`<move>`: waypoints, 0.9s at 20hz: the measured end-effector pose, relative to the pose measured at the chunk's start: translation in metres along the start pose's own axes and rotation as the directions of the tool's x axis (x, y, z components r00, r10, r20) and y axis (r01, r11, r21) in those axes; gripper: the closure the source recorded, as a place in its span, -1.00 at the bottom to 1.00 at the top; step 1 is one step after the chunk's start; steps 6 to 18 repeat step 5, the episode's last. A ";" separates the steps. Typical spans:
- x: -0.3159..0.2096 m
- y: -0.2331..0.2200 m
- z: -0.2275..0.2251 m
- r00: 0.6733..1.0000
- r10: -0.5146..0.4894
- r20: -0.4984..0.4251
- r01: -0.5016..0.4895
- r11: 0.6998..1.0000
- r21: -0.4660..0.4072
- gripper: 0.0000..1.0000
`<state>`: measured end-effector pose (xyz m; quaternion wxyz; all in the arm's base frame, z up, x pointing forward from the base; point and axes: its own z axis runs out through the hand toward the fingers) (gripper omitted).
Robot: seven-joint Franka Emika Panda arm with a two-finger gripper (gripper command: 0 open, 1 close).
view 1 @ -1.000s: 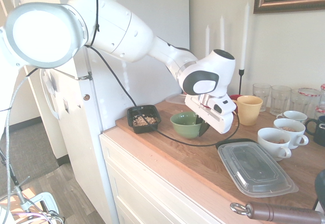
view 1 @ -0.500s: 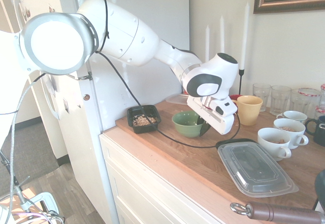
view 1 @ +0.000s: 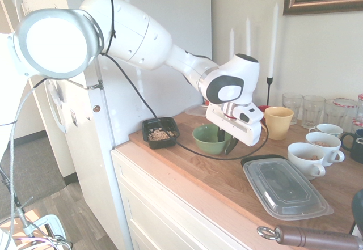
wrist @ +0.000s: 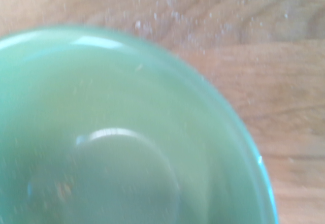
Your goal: Pour the cereal into the box
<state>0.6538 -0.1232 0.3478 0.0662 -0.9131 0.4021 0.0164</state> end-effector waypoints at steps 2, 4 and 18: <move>-0.007 -0.003 -0.014 0.999 -0.025 -0.047 0.023 0.999 -0.028 -1.00; -0.018 -0.007 -0.033 0.996 -0.040 -0.082 0.037 0.999 -0.041 -1.00; -0.024 -0.008 -0.042 0.994 -0.047 -0.099 0.043 0.998 -0.044 -1.00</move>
